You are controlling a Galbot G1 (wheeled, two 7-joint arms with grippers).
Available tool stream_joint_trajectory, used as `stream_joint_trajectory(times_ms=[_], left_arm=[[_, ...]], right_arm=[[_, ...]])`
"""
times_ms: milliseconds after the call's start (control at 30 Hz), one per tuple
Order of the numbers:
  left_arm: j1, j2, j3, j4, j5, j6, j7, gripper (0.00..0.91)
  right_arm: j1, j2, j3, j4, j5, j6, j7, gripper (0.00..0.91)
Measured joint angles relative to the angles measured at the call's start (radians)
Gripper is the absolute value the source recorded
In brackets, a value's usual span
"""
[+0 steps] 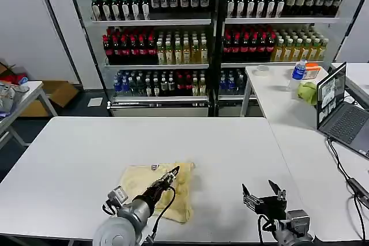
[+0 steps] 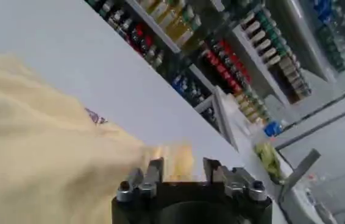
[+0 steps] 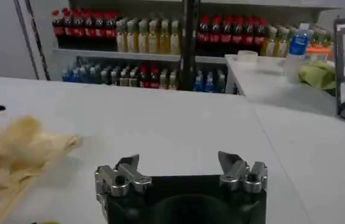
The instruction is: Fold and organize the clothes.
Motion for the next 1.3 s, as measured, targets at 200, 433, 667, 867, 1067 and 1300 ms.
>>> stream_joint_trajectory(times_ms=[200, 433, 667, 867, 1067, 1300], left_arm=[[0.047, 0.018, -0.071, -0.049, -0.048, -0.013, 0.001, 0.907], [0.109, 0.080, -0.211, -0.063, -0.084, 0.001, 0.010, 0.907], [0.152, 0.167, -0.352, -0.034, -0.097, 0.031, 0.041, 0.907], [0.165, 0.230, -0.401, 0.008, -0.081, 0.046, 0.098, 0.907], [0.162, 0.265, -0.403, 0.052, -0.081, 0.055, 0.160, 0.907], [0.142, 0.271, -0.369, 0.088, -0.087, 0.059, 0.213, 0.907]], right_arm=[[0.007, 0.009, -0.012, 0.000, -0.006, 0.001, -0.002, 0.907], [0.011, 0.012, -0.018, 0.000, -0.006, 0.003, -0.005, 0.907], [0.013, 0.014, -0.022, -0.005, -0.006, 0.005, -0.007, 0.907], [0.013, 0.008, -0.018, -0.008, -0.003, 0.005, -0.009, 0.907], [0.010, -0.001, -0.008, -0.009, 0.004, 0.005, -0.010, 0.907], [0.010, -0.012, 0.004, -0.010, 0.016, 0.005, -0.010, 0.907]])
